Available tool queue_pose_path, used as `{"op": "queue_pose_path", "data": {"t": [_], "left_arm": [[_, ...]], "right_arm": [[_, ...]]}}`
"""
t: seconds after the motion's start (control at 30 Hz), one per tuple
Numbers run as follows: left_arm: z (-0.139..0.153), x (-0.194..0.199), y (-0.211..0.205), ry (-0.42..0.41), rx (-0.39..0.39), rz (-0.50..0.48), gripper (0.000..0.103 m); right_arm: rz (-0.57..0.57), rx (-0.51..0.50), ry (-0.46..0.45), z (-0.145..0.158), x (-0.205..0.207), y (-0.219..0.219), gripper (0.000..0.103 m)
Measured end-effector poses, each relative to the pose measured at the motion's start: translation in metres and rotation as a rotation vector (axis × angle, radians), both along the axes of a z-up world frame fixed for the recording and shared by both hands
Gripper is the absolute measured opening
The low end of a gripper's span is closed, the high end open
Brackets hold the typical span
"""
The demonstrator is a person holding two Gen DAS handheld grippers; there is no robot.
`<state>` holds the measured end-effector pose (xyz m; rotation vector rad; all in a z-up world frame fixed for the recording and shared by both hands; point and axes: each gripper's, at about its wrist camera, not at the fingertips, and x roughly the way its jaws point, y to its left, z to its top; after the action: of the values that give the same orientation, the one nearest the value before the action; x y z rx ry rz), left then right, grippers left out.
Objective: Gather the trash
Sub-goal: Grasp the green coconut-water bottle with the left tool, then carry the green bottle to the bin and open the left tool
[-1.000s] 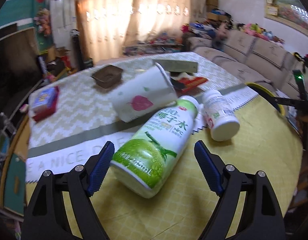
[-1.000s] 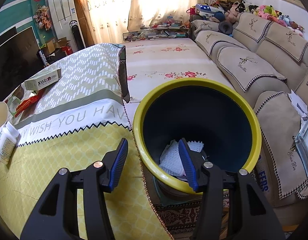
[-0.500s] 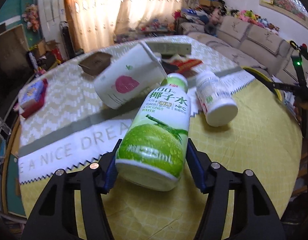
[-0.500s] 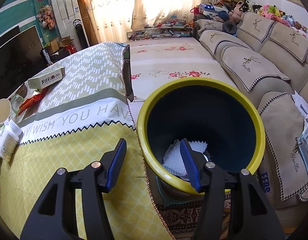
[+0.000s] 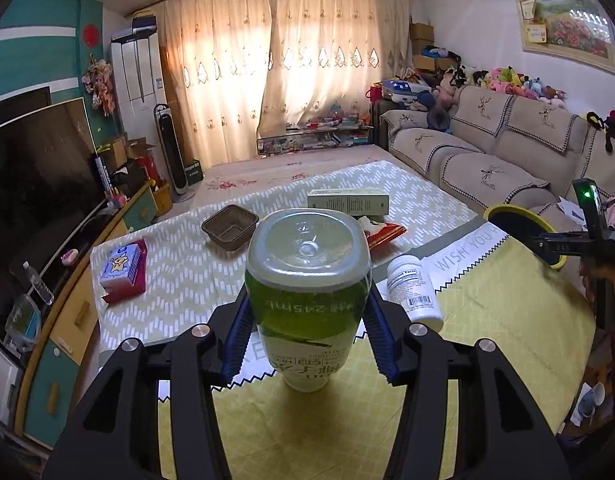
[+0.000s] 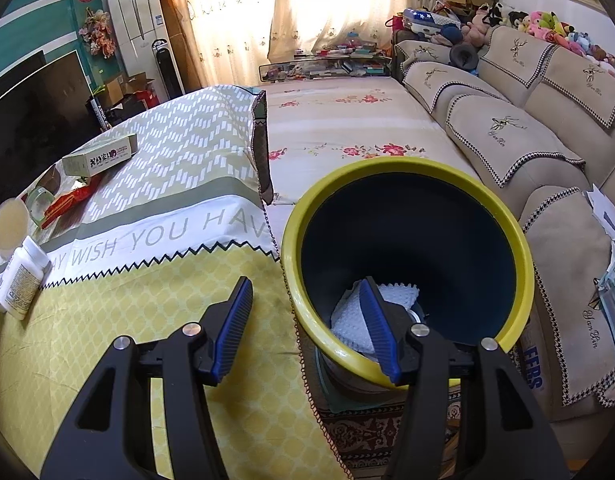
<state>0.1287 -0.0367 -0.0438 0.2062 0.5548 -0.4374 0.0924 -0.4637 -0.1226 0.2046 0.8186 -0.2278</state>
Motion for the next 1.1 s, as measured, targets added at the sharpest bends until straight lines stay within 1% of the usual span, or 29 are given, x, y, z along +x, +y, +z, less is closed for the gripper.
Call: {"op": "queue_pose_path", "data": {"t": [0.17,0.23,0.33,0.4,0.47,0.6,0.73,0.83,0.93,1.03,1.1], "left_arm": [[0.002,0.010,0.004,0.021,-0.035,0.034,0.051],[0.002,0.011,0.003,0.027,-0.046,0.047,0.051],[0.011,0.005,-0.001,0.005,-0.062,0.034,0.051],[0.020,-0.002,-0.007,-0.018,-0.063,0.022,0.051],[0.035,-0.012,-0.018,-0.039,-0.057,-0.005,0.051],[0.063,-0.028,-0.046,-0.053,-0.063,-0.075,0.051],[0.082,-0.036,-0.093,-0.038,-0.091,-0.195,0.051],[0.083,-0.035,-0.141,-0.013,-0.099,-0.305,0.051],[0.074,-0.028,-0.195,0.020,-0.096,-0.401,0.051],[0.057,-0.017,-0.253,0.092,-0.107,-0.480,0.051],[0.044,-0.008,-0.288,0.123,-0.108,-0.514,0.051]], "right_arm": [[0.007,0.003,-0.003,0.001,-0.001,0.002,0.053],[0.005,0.008,-0.022,0.004,-0.004,0.001,0.053],[-0.005,0.014,-0.049,0.012,-0.009,-0.004,0.053],[-0.019,0.008,-0.068,0.020,-0.016,-0.009,0.053],[-0.029,0.008,-0.085,0.026,-0.022,-0.014,0.053],[-0.042,0.010,-0.119,0.037,-0.033,-0.024,0.053],[-0.061,0.015,-0.147,0.043,-0.045,-0.038,0.053],[-0.098,0.008,-0.160,0.047,-0.057,-0.053,0.053],[-0.142,-0.001,-0.169,0.049,-0.072,-0.072,0.053],[-0.176,-0.002,-0.175,0.051,-0.087,-0.089,0.053],[-0.192,-0.003,-0.178,0.051,-0.095,-0.098,0.053]]}}
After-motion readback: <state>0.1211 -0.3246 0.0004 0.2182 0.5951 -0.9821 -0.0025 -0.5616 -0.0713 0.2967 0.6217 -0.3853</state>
